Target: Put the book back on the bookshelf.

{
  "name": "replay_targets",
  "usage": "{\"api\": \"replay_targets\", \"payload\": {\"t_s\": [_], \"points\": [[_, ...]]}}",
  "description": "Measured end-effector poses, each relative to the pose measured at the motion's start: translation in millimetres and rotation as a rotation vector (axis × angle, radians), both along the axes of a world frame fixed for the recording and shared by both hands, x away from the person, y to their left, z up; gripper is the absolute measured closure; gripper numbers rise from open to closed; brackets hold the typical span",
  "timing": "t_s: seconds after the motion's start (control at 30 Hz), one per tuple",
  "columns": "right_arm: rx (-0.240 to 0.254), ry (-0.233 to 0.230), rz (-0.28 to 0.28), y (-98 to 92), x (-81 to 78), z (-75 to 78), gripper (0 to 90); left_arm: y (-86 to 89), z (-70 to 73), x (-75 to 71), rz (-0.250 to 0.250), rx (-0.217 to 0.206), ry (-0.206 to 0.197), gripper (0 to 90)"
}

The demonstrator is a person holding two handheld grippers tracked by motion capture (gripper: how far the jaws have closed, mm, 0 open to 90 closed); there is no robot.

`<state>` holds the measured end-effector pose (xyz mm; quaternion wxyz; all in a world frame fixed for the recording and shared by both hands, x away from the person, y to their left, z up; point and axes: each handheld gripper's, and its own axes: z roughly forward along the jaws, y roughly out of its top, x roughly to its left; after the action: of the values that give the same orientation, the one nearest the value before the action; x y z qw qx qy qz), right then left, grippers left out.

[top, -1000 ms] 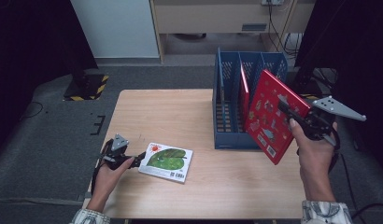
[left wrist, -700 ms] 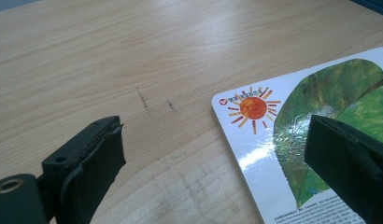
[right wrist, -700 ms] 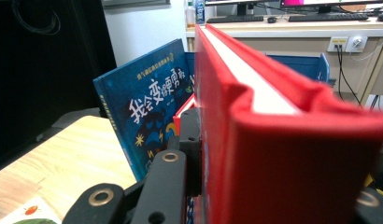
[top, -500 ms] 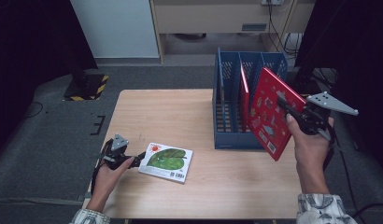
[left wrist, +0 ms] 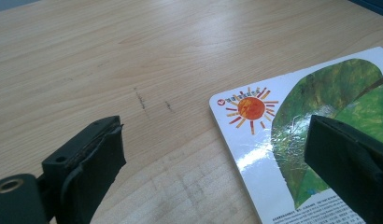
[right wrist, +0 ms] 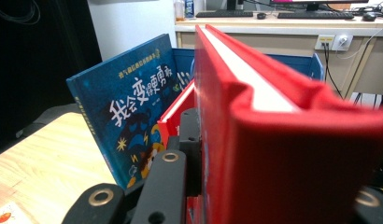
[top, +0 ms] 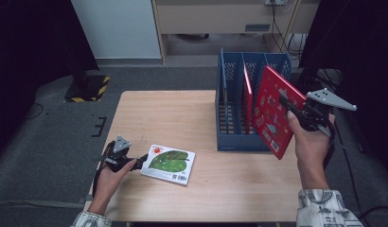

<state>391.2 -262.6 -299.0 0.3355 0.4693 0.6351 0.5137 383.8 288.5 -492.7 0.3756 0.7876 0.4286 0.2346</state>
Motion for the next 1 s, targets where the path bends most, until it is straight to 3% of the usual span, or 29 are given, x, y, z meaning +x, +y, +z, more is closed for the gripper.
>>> {"api": "replay_targets", "payload": {"t_s": [0.47,1.0], "points": [[-0.017,0.012,-0.014,2.0,10.9,-3.5,79.9,-2.3,-0.9,0.3,-0.005,0.000,0.001,4.2],[-0.002,0.011,-0.021,6.6,21.7,-1.9,79.9,-0.9,-0.3,0.4,-0.005,0.003,0.001,4.3]]}}
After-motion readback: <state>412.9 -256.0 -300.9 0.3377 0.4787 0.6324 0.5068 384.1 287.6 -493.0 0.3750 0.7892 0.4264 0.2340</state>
